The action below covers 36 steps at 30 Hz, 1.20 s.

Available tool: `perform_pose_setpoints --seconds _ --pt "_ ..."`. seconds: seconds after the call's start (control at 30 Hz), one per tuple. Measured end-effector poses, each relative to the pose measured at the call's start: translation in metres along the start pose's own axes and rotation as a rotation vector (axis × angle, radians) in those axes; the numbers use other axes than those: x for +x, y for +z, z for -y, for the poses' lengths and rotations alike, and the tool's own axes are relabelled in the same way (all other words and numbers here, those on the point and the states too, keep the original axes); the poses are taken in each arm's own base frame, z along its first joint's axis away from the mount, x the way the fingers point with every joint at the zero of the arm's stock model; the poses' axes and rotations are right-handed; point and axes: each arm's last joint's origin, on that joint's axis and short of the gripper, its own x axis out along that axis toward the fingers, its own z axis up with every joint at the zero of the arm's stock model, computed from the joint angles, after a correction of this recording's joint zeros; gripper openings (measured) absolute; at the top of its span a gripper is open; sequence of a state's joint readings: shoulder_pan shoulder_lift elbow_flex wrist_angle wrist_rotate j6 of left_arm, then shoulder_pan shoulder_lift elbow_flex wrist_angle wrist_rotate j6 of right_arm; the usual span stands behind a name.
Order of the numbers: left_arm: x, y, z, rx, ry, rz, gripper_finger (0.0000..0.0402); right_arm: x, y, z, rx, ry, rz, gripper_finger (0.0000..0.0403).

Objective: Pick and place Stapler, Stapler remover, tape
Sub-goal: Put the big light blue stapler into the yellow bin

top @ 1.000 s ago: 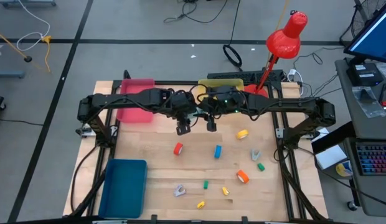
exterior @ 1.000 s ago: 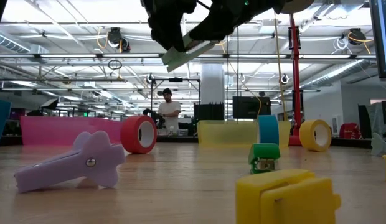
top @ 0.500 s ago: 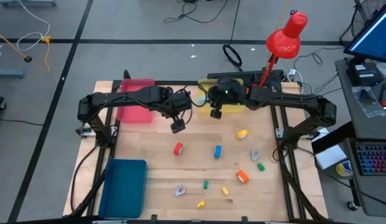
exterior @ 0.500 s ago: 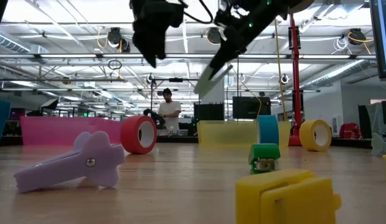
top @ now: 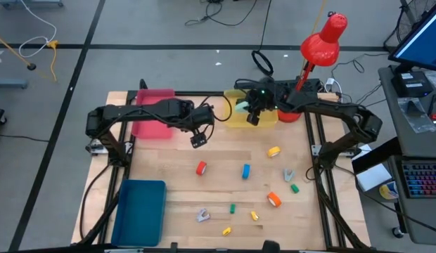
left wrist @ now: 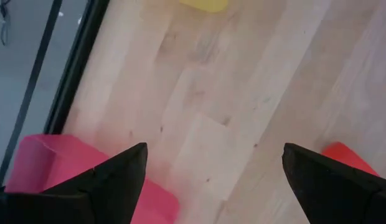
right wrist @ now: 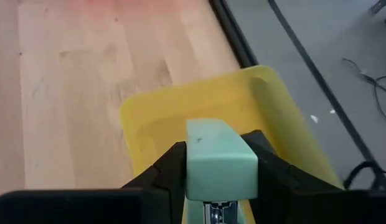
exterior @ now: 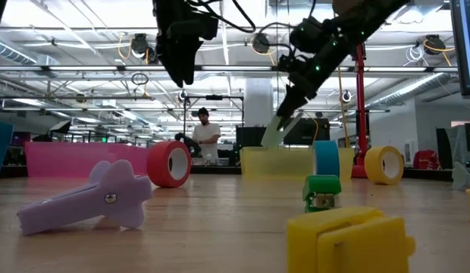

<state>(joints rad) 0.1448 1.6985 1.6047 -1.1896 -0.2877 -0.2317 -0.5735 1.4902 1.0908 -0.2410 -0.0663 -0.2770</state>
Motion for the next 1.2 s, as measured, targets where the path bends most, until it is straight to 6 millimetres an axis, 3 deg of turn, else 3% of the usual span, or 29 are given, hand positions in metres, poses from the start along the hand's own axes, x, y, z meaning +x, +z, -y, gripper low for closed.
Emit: perform_pose_setpoints --seconds 0.2,0.4,0.67,0.83,1.2 --pt "0.003 -0.023 -0.007 -0.085 -0.17 0.152 0.0365 0.01 -0.019 0.001 -0.016 -0.01 0.041 0.0117" --pt "-0.011 -0.068 -0.028 -0.235 -0.258 0.315 0.0365 0.018 -0.039 -0.002 -0.059 -0.007 0.076 0.0117" --pt "-0.034 -0.115 -0.038 -0.332 -0.34 0.479 0.0365 0.023 -0.061 0.003 -0.047 -0.048 0.123 0.0118" --pt "-0.041 -0.124 -0.039 -0.35 -0.366 0.51 0.0365 0.023 -0.069 0.013 -0.027 -0.038 0.145 0.0118" --pt "-0.033 -0.119 -0.034 -0.34 -0.359 0.478 0.0365 0.023 -0.087 0.019 0.006 -0.018 0.138 0.012"
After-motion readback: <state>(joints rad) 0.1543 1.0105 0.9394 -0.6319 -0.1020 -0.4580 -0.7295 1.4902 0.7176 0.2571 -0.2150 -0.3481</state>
